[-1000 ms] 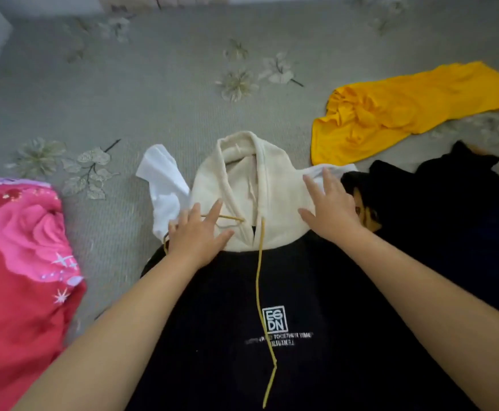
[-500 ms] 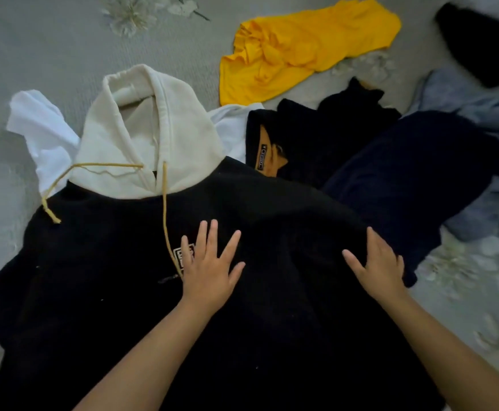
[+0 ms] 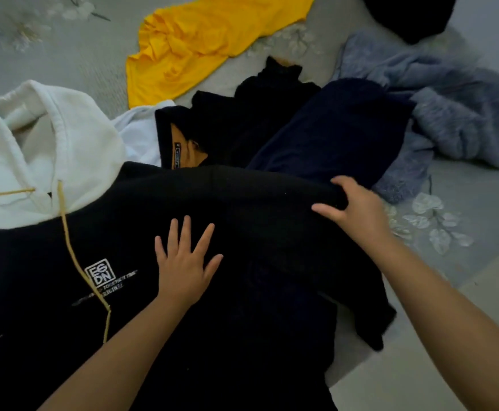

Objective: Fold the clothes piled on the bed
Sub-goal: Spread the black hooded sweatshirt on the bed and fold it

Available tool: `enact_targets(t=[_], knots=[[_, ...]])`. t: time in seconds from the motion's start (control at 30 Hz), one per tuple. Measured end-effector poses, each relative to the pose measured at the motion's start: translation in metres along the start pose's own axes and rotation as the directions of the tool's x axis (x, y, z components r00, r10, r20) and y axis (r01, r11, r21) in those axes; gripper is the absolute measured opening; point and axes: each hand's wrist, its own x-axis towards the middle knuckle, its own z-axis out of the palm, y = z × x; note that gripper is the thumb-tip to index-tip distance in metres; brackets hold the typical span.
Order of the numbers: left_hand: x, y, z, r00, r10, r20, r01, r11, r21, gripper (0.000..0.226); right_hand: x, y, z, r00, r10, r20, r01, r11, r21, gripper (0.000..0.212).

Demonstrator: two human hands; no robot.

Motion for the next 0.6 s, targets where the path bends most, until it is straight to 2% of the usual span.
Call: enact_targets(t=[0.1,0.17,0.23,0.27,0.33,0.43,0.53,0.6], knots=[[0.026,0.016,-0.023,0.997,0.062,-0.044,-0.062,0.998,0.011,0.072,0.061,-0.003,-0.046,0.992,-0.119,-0.038,0.109,0.974,-0.199,0.067],[0.043,0.030,-0.036,0.994,0.046,-0.101,-0.046,0.999,0.002,0.072,0.095,-0.005,-0.052,0.983,-0.182,-0.029,0.160,0.920,-0.357,0.067],[0.056,0.042,-0.037,0.990,0.055,-0.130,-0.048,0.997,0.052,0.065,0.115,0.000,-0.039,0.986,-0.168,0.015,0.157,0.882,-0.444,0.068],[0.061,0.046,-0.034,0.996,0.051,-0.073,-0.045,0.995,0.085,0.064,0.119,0.007,-0.027,0.990,-0.134,0.035,0.136,0.886,-0.443,0.068],[0.069,0.051,-0.023,0.998,-0.006,0.056,0.001,0.995,0.103,0.064,0.108,0.026,0.002,0.997,-0.059,0.048,0.072,0.931,-0.358,0.066],[0.074,0.053,-0.006,0.983,-0.079,0.167,0.064,0.994,0.092,0.063,0.062,0.056,0.040,0.999,0.020,-0.045,-0.025,0.994,-0.107,0.069],[0.077,0.055,0.001,0.973,-0.117,0.197,0.088,0.985,0.149,0.062,0.016,0.088,0.059,0.982,0.154,-0.108,-0.147,0.986,0.074,0.074],[0.077,0.058,0.001,0.974,-0.129,0.187,0.100,0.983,0.156,0.061,-0.005,0.103,0.061,0.938,0.311,-0.150,-0.281,0.941,0.190,0.078]])
